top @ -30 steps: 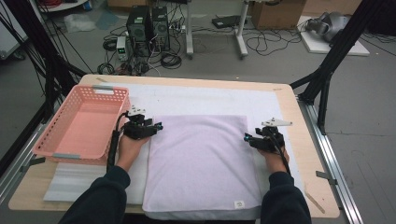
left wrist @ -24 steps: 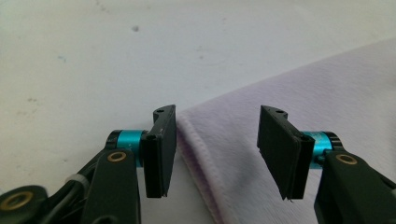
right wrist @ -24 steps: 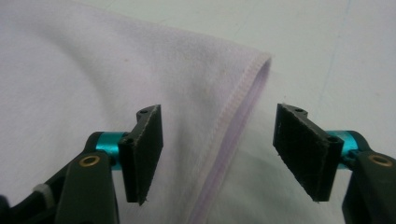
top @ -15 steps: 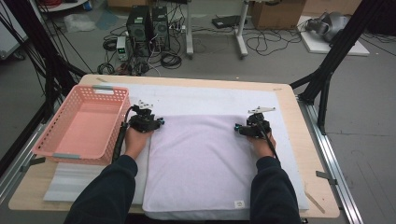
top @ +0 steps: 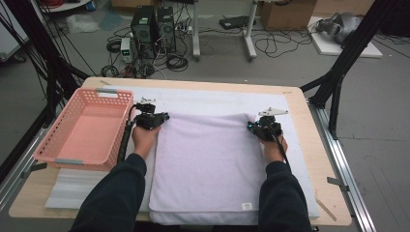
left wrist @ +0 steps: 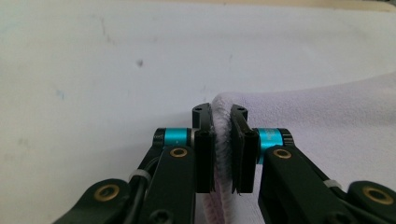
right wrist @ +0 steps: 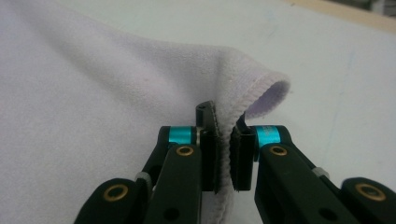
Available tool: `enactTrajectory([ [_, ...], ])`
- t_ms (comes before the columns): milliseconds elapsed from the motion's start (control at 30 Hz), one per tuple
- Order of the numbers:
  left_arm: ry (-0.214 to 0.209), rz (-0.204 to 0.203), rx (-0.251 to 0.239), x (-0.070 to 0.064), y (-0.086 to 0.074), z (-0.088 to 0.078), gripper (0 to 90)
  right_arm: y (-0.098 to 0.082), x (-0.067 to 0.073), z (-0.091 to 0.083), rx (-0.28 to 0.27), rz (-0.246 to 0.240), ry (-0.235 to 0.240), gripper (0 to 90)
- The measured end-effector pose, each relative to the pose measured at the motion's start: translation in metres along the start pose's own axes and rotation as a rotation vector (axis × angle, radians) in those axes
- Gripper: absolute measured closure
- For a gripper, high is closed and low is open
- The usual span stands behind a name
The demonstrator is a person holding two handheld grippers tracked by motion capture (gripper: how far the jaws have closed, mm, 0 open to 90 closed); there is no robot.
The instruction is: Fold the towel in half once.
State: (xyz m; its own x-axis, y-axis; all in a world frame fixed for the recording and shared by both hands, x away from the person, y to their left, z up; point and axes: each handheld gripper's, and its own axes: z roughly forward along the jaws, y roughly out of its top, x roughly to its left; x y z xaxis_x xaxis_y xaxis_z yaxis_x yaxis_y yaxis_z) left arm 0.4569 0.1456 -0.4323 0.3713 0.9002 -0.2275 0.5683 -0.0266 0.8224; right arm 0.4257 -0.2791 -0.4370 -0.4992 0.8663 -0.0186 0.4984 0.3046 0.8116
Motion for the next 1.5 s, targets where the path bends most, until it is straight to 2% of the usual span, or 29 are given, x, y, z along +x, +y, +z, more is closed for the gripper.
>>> enactTrajectory([
  [33, -0.01, 0.012, -0.043, 0.0, 0.003, 0.001, 81.9, 0.001, -0.001, 0.0, -0.005, 0.012, -0.012, 84.9],
  [67, -0.009, 0.014, -0.054, 0.0, 0.007, 0.002, 81.9, 0.002, -0.003, 0.001, -0.016, 0.016, -0.021, 84.9],
  [100, -0.013, 0.028, -0.05, -0.001, 0.011, 0.005, 81.9, 0.004, -0.005, 0.001, -0.03, 0.026, -0.032, 84.9],
  [167, -0.021, 0.06, -0.075, -0.001, 0.018, 0.008, 81.9, 0.008, -0.008, 0.003, -0.042, 0.03, -0.054, 84.8],
  [300, -0.031, 0.079, -0.117, -0.003, 0.033, 0.011, 81.7, 0.015, -0.012, 0.005, -0.07, 0.049, -0.104, 84.7],
  [333, -0.031, 0.079, -0.117, -0.003, 0.033, 0.011, 81.5, 0.015, -0.012, 0.005, -0.07, 0.049, -0.104, 84.7],
  [367, -0.031, 0.081, -0.126, -0.002, 0.033, 0.012, 80.2, 0.018, -0.013, 0.009, -0.082, 0.078, -0.124, 84.3],
  [400, -0.025, 0.066, -0.108, -0.001, 0.032, 0.013, 77.6, 0.019, -0.013, 0.01, -0.082, 0.081, -0.125, 83.8],
  [433, -0.019, 0.059, -0.085, 0.0, 0.029, 0.014, 69.9, 0.019, -0.011, 0.013, -0.075, 0.093, -0.131, 81.3],
  [500, -0.029, 0.049, -0.055, 0.0, 0.025, 0.013, 57.3, 0.019, -0.008, 0.015, -0.073, 0.117, -0.154, 67.5],
  [567, -0.042, 0.048, -0.055, -0.001, 0.022, 0.009, 45.9, 0.018, -0.008, 0.014, -0.075, 0.147, -0.148, 57.3],
  [600, -0.051, 0.048, -0.065, -0.002, 0.021, 0.006, 44.6, 0.018, -0.008, 0.013, -0.068, 0.147, -0.147, 54.0],
  [667, -0.063, 0.058, -0.067, -0.004, 0.017, 0.001, 41.5, 0.019, -0.009, 0.008, -0.064, 0.147, -0.147, 51.9],
  [767, -0.085, 0.068, -0.03, -0.008, 0.015, -0.004, 38.0, 0.021, -0.01, -0.003, -0.071, 0.139, -0.135, 50.0],
  [833, -0.1, 0.08, -0.049, -0.012, 0.013, -0.011, 39.1, 0.022, -0.009, -0.011, -0.076, 0.119, -0.127, 49.9],
  [900, -0.112, 0.085, -0.044, -0.016, 0.01, -0.016, 39.6, 0.021, -0.008, -0.019, -0.071, 0.109, -0.112, 49.3],
  [1000, -0.127, 0.106, -0.007, -0.023, 0.004, -0.022, 39.7, 0.018, -0.005, -0.027, -0.055, 0.089, -0.089, 49.0],
  [1067, -0.132, 0.123, -0.035, -0.027, -0.002, -0.029, 40.4, 0.013, -0.002, -0.033, -0.058, 0.082, -0.074, 48.7],
  [1133, -0.142, 0.12, -0.03, -0.03, -0.007, -0.034, 40.9, 0.008, 0.002, -0.039, -0.052, 0.079, -0.061, 47.8],
  [1200, -0.156, 0.124, -0.035, -0.033, -0.013, -0.042, 40.5, 0.004, 0.005, -0.044, -0.007, 0.072, -0.05, 45.3],
  [1267, -0.179, 0.117, -0.04, -0.035, -0.017, -0.05, 40.6, -0.001, 0.009, -0.054, -0.021, 0.046, -0.05, 47.0],
  [1367, -0.186, 0.145, -0.051, -0.038, -0.022, -0.059, 40.8, -0.008, 0.012, -0.063, -0.026, 0.047, -0.037, 47.1],
  [1467, -0.186, 0.148, -0.034, -0.04, -0.026, -0.067, 40.8, -0.017, 0.015, -0.07, -0.01, 0.047, -0.026, 47.2],
  [1500, -0.187, 0.15, -0.042, -0.041, -0.028, -0.07, 40.6, -0.019, 0.016, -0.074, -0.015, 0.047, -0.02, 47.2],
])
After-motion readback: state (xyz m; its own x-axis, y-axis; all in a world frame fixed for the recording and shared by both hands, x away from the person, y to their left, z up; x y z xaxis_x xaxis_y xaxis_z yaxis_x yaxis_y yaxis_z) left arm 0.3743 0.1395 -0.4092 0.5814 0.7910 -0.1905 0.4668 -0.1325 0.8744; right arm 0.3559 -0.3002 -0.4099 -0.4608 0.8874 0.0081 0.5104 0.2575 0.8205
